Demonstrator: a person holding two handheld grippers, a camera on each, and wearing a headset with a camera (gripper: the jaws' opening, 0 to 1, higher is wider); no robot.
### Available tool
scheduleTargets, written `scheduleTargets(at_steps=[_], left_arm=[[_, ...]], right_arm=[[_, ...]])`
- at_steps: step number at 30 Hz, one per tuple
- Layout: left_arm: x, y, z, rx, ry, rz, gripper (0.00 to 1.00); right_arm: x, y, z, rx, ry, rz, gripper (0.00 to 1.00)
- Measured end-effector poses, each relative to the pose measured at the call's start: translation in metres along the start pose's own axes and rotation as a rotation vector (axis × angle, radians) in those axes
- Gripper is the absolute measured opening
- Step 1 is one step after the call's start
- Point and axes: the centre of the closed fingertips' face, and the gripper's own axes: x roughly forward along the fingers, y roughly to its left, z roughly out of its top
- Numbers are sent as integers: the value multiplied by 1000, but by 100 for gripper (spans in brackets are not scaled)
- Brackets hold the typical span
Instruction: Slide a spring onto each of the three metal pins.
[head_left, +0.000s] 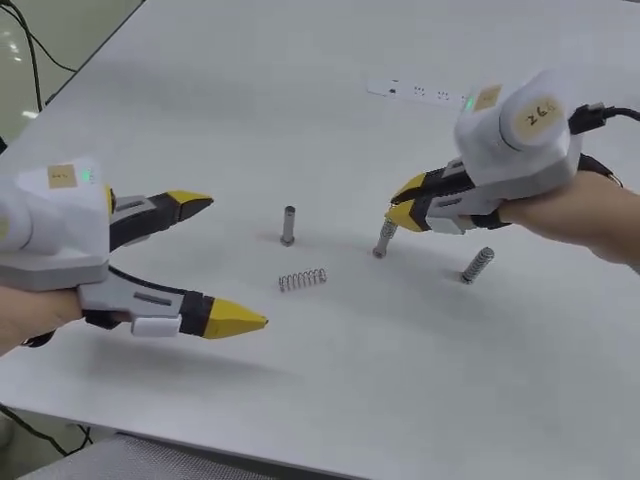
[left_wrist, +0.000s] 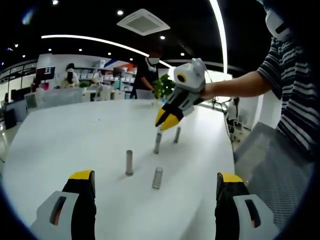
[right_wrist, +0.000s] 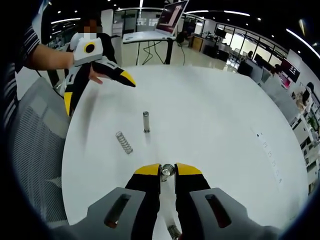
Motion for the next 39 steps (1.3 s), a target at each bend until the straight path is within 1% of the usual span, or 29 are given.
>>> scheduleTargets(at_steps=[8, 15, 22, 24, 27, 31, 35, 39], left_arm=[[0, 0, -1, 1, 2, 1, 98], [0, -1, -1, -1, 2, 0, 98], [1, -1, -1, -2, 1, -1, 98], [1, -1, -1, -1, 2, 0, 98], [1, -1, -1, -4, 4, 0, 98], [1, -3, 1, -5, -3, -5, 98], [1, -3, 0, -2, 0, -7, 98], [0, -2, 0, -2, 3, -6, 98]], right_arm=[[9, 5, -11, 10, 29, 12, 7], [15, 11, -17, 11, 51, 26, 7], [19, 15, -22, 7, 73, 29, 7], [19, 14, -21, 10, 65, 25, 8], [18, 13, -22, 3, 70, 19, 8], [19, 13, -21, 0, 67, 17, 8], [19, 15, -19, -13, 63, 20, 8], [19, 14, -18, -7, 59, 21, 8]])
